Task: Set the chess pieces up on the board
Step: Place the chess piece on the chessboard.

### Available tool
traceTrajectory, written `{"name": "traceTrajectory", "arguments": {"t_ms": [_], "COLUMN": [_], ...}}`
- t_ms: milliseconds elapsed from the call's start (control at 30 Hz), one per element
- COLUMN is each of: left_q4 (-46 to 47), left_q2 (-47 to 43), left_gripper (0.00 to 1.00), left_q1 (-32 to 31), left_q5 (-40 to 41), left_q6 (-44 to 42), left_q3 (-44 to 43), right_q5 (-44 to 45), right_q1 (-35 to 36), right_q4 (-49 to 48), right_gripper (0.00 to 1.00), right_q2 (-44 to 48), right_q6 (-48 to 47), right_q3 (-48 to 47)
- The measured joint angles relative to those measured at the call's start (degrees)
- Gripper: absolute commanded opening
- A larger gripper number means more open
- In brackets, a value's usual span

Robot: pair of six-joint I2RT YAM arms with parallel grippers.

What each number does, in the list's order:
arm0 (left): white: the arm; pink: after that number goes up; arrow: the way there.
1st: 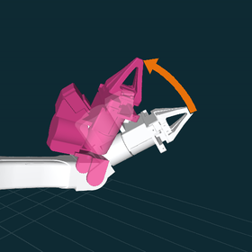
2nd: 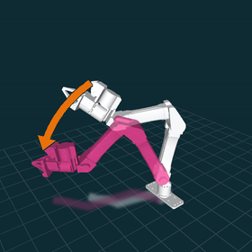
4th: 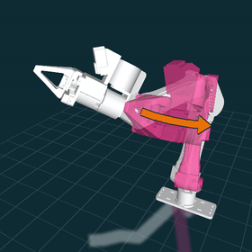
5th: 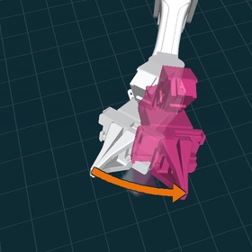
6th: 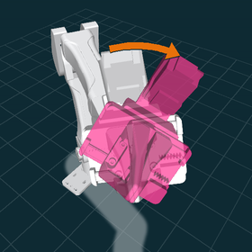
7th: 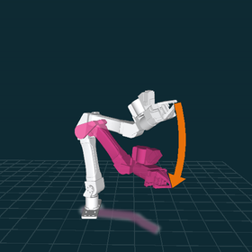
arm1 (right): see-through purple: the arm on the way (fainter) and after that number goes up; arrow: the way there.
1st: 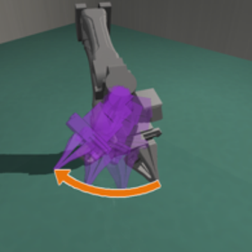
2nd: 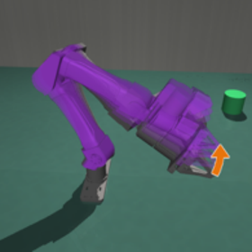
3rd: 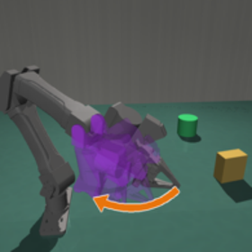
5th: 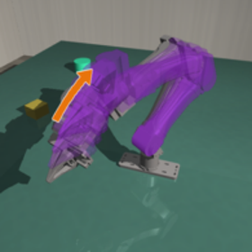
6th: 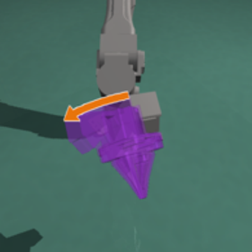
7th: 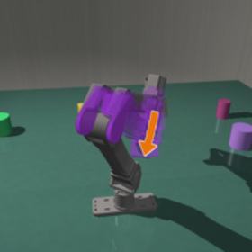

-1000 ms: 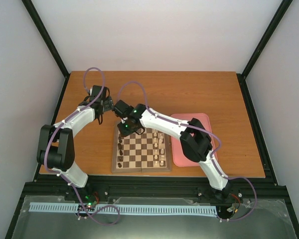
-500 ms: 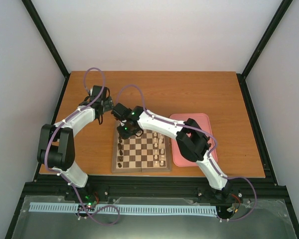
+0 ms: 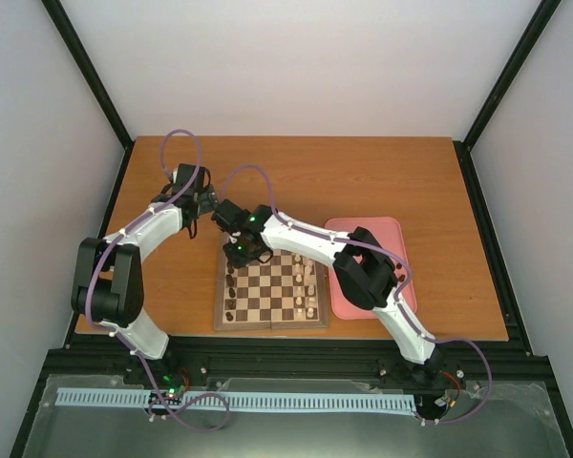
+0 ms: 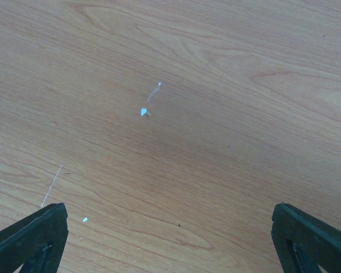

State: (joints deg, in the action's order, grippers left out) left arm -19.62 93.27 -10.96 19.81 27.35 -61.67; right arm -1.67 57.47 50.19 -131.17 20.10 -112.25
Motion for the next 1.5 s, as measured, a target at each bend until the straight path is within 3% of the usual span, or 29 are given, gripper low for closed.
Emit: {"name": "traceTrajectory", "arguments": {"t_ms": [100, 167, 267, 767, 1067, 1333, 1500], "left_q4": [0.0, 0.0, 0.0, -0.1, -0.1, -0.2, -0.2], "left_q2": [0.0, 0.0, 0.0, 0.0, 0.1, 0.1, 0.1], "left_gripper": [1.00, 1.00, 1.00, 1.00, 1.00, 1.00, 1.00], "left_q1": [0.0, 0.0, 0.0, 0.0, 0.0, 0.0, 0.0], "left_q5": [0.0, 0.0, 0.0, 0.0, 0.0, 0.0, 0.0], "left_q6": [0.0, 0.0, 0.0, 0.0, 0.0, 0.0, 0.0], "left_q3": [0.0, 0.0, 0.0, -0.6, -0.7, -0.7, -0.7], "right_q5": [0.6, 0.8, 0.8, 2.5, 5.3, 9.6, 13.5], "right_q1": [0.0, 0.0, 0.0, 0.2, 0.4, 0.4, -0.6], "right_q4": [0.0, 0.0, 0.1, 0.2, -0.1, -0.7, -1.4], "right_gripper": [0.09, 0.18, 0.22, 0.24, 0.25, 0.40, 0.41], "right_q2": [-0.2, -0.2, -0.2, 0.1, 5.8, 8.4, 13.0], "right_q6": [-0.2, -0.4, -0.8, -1.1, -1.0, -0.9, -0.1], "right_q3": [-0.2, -0.3, -0.5, -0.4, 3.2, 6.1, 13.1]}}
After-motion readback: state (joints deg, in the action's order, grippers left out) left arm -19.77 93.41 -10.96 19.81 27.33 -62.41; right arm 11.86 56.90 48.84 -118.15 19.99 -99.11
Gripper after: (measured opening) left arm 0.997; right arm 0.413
